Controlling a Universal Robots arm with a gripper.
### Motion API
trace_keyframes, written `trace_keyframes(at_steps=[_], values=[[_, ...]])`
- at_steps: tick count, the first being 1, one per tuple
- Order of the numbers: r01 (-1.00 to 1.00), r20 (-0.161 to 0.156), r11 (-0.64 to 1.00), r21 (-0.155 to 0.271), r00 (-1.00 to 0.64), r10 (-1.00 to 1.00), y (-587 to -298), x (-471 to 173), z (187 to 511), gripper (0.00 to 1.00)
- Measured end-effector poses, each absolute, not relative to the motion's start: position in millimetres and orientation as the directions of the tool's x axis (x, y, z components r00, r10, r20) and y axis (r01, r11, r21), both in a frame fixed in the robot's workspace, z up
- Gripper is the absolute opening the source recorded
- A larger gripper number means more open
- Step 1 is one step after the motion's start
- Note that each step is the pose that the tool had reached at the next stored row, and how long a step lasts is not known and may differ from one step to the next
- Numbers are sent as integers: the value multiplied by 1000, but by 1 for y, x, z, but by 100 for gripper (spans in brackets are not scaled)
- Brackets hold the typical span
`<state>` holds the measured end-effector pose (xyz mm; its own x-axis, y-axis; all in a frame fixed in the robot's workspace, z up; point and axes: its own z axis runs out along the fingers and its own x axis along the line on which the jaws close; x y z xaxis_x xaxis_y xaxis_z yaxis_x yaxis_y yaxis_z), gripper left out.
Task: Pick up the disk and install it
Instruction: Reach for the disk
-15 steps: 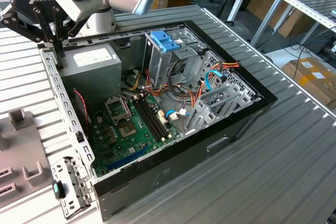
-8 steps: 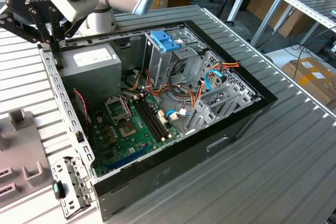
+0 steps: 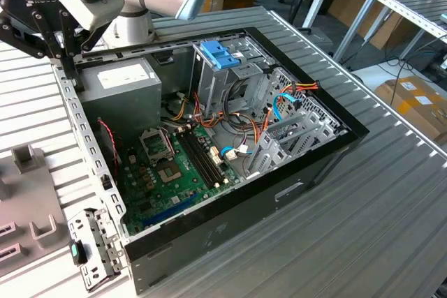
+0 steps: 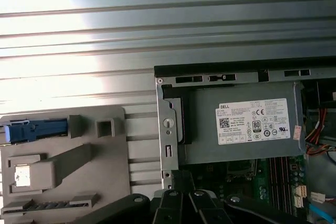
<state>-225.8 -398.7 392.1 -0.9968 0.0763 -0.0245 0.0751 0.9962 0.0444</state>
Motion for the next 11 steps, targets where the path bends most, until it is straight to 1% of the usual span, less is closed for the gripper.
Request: trace_keyframes(at_steps=[11], values=[[75,-24,996,44,-997,76,-398,-240,392,11]])
